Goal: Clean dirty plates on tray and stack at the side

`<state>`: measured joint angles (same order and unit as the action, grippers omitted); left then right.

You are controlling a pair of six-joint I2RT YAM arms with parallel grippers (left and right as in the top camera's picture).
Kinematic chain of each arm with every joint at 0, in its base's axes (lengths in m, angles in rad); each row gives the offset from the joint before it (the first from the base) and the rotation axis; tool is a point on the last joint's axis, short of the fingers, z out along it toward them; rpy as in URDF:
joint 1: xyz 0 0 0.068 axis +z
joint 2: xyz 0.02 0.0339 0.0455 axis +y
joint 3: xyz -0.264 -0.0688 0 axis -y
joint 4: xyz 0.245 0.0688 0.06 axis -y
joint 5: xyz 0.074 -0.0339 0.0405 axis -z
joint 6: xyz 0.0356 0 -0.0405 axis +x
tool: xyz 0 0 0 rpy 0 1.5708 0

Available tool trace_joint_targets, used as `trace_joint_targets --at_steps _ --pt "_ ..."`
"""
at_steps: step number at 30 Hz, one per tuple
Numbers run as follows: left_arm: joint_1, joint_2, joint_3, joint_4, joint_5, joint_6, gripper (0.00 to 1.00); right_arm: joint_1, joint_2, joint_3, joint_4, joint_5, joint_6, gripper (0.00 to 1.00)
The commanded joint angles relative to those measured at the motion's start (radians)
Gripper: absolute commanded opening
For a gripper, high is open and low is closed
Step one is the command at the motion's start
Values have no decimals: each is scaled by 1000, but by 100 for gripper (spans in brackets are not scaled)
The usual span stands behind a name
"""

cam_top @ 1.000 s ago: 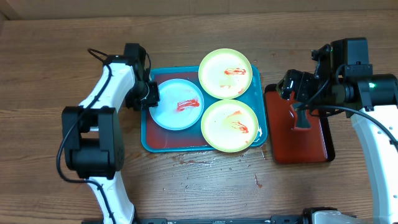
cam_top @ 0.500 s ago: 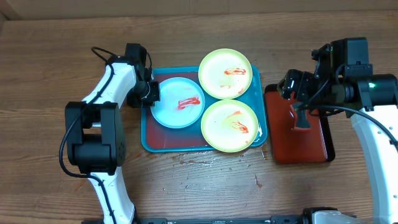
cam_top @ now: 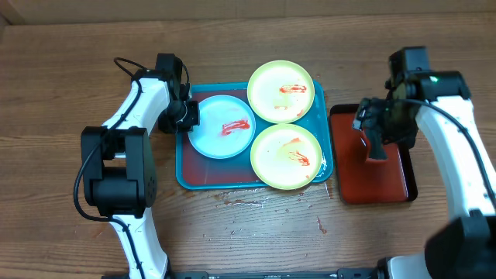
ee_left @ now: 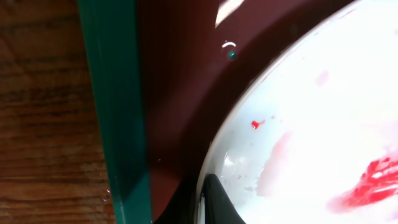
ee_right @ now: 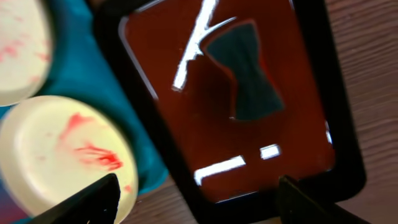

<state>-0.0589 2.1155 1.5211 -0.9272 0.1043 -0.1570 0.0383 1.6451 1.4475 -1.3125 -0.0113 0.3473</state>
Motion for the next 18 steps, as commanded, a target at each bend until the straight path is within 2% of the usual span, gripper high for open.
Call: trace_joint_targets --at_steps 1,6,11,18 --pt "-4 37 2 11 -34 4 4 -18 74 8 2 121 2 80" --pt "-9 37 2 12 -34 5 4 -48 178 -39 70 127 -111 79" --pt "-9 37 2 13 -34 5 4 -112 217 -60 150 124 -132 69" --pt "-14 37 2 15 -34 4 4 -190 217 -124 233 -56 -280 65"
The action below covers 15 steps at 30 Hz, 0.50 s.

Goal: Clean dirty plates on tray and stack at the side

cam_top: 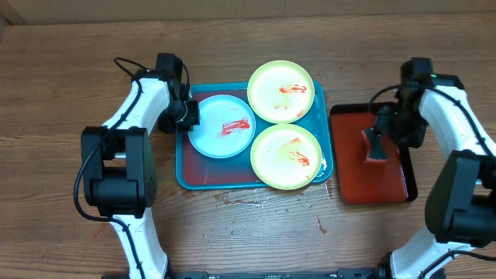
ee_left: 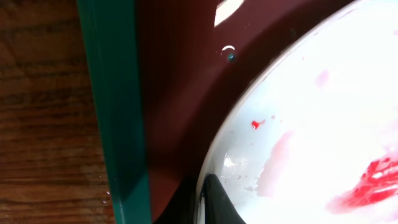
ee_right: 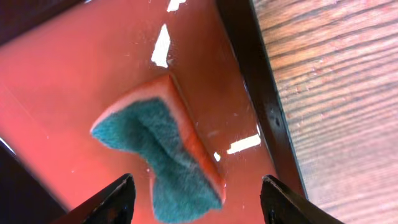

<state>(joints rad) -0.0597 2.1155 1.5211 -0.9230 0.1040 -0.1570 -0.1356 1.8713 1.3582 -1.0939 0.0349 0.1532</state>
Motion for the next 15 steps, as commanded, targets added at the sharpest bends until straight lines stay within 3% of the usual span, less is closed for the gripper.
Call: trace_joint_targets --at_steps 1,8,14,15 --pt "-13 37 2 12 -33 4 4 -18 -9 -49 31 -138 -110 64" --pt "-13 37 2 12 -34 4 4 -10 -9 -144 132 -171 -132 42" --pt "-13 37 2 11 -34 4 4 -10 -9 -205 212 -99 -74 33" --pt "-13 37 2 11 -33 4 4 -10 -9 -211 221 -88 -70 28"
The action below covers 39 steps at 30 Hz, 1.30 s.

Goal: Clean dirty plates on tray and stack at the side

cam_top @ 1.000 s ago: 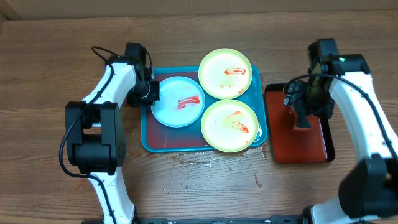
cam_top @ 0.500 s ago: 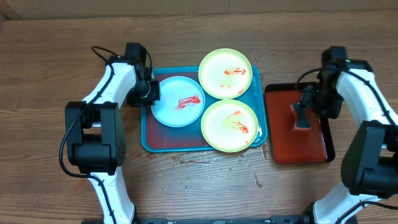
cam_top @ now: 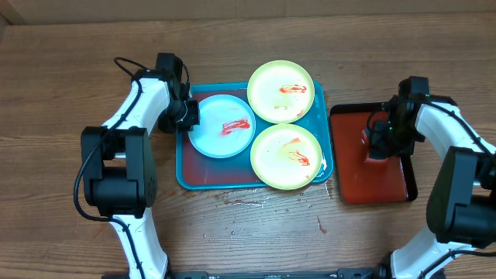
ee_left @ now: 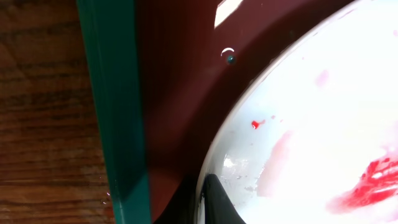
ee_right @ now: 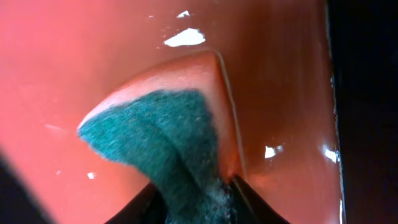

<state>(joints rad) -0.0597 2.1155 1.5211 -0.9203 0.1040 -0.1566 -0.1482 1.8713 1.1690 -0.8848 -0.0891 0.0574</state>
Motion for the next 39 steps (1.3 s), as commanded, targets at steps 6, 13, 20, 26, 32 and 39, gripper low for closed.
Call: trace_joint_targets --at_steps 6,13,20,26,32,39 --pt "-13 37 2 9 -33 3 4 2 -9 -29 20 35 27 4" --pt "-13 37 2 9 -33 3 4 3 -14 50 -76 -23 55 4" --pt "-13 37 2 8 -33 3 4 39 -43 235 -234 -46 99 4" --pt "-13 37 2 3 -33 4 4 142 -43 385 -325 -33 122 4" --pt "-13 37 2 6 -32 3 4 325 -42 496 -271 -48 211 4" --pt "-13 37 2 5 -25 3 4 520 21 589 -174 -75 337 4"
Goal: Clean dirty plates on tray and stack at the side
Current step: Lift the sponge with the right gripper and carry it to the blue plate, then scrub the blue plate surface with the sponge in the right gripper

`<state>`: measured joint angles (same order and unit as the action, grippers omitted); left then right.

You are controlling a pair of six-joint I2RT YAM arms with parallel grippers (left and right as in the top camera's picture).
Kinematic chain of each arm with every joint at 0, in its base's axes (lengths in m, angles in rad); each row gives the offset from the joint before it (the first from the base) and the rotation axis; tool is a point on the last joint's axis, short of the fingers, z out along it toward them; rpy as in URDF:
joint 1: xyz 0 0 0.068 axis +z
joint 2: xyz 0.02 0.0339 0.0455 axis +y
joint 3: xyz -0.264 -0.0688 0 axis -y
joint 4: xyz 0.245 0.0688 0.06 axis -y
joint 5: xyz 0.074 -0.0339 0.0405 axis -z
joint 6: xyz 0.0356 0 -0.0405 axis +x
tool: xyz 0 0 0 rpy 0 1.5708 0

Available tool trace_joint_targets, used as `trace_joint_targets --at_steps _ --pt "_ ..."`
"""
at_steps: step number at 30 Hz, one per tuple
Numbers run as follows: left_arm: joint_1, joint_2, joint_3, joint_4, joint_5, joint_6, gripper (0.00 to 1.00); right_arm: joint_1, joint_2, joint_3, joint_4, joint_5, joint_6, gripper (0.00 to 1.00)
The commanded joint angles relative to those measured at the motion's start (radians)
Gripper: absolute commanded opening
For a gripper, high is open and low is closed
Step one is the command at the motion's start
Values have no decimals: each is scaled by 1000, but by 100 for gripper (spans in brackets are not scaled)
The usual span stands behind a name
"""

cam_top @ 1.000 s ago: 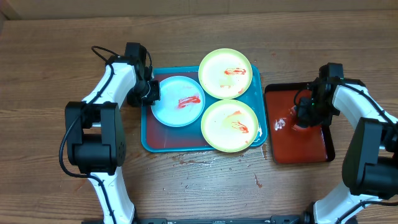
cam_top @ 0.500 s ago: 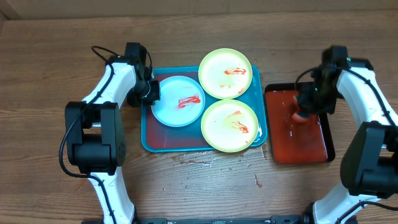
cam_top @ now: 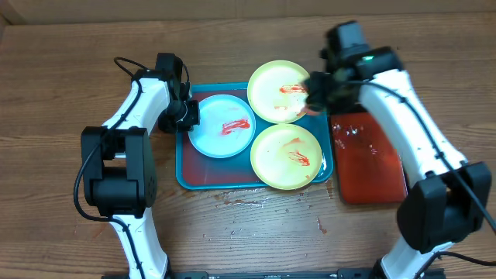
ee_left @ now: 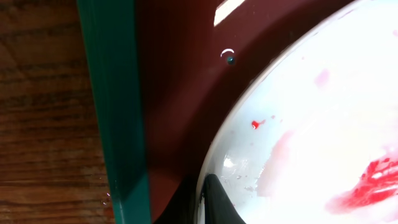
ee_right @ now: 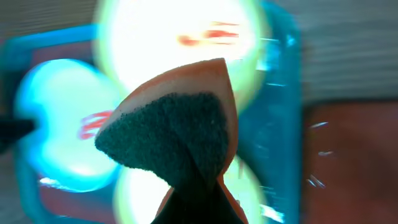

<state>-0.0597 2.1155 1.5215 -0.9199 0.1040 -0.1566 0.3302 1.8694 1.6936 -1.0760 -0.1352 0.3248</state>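
Observation:
Three stained plates lie in the teal tray [cam_top: 186,180]: a blue plate [cam_top: 222,125] on the left, a green plate [cam_top: 281,91] at the back and another green plate [cam_top: 287,156] in front. My left gripper [cam_top: 186,115] is shut on the blue plate's [ee_left: 311,124] left rim, one finger [ee_left: 214,202] lying inside it. My right gripper [cam_top: 316,93] hangs over the back green plate's right edge, shut on an orange-and-green sponge [ee_right: 180,124], pinched at its middle. Below the sponge show the blue plate [ee_right: 56,124] and the back green plate [ee_right: 180,31].
A dark red tray [cam_top: 370,159] with wet streaks lies right of the teal tray, with nothing on it. Drops of water and red specks mark the wooden table [cam_top: 256,203] in front of the teal tray. The teal rim [ee_left: 115,112] borders bare wood on the left.
My right gripper was down on the sponge in the red tray; now it holds the sponge in the air over the right edge of the back green plate. The left gripper has not moved.
At first my right gripper hung open above the red tray with the sponge lying in it. It then stood lower, open around the sponge, then shut on it. Now the sponge is over the teal tray. All along my left gripper held the blue plate's rim.

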Motion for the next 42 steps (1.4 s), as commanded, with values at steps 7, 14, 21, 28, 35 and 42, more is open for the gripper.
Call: trace_joint_targets --at_steps 7,14,21,28,35,42 --pt "-13 37 2 3 -25 3 4 158 230 303 -19 -76 69 4" --pt "-13 37 2 4 -25 3 4 233 404 376 -13 -59 69 4" --pt "-13 37 2 5 -25 3 4 278 508 376 17 -40 69 4" --pt "-13 37 2 5 -26 3 4 289 563 376 25 95 148 4" --pt "-13 37 2 5 -25 3 4 286 579 374 47 81 132 4" --pt "-13 37 2 5 -25 4 4 332 597 374 119 -137 90 4"
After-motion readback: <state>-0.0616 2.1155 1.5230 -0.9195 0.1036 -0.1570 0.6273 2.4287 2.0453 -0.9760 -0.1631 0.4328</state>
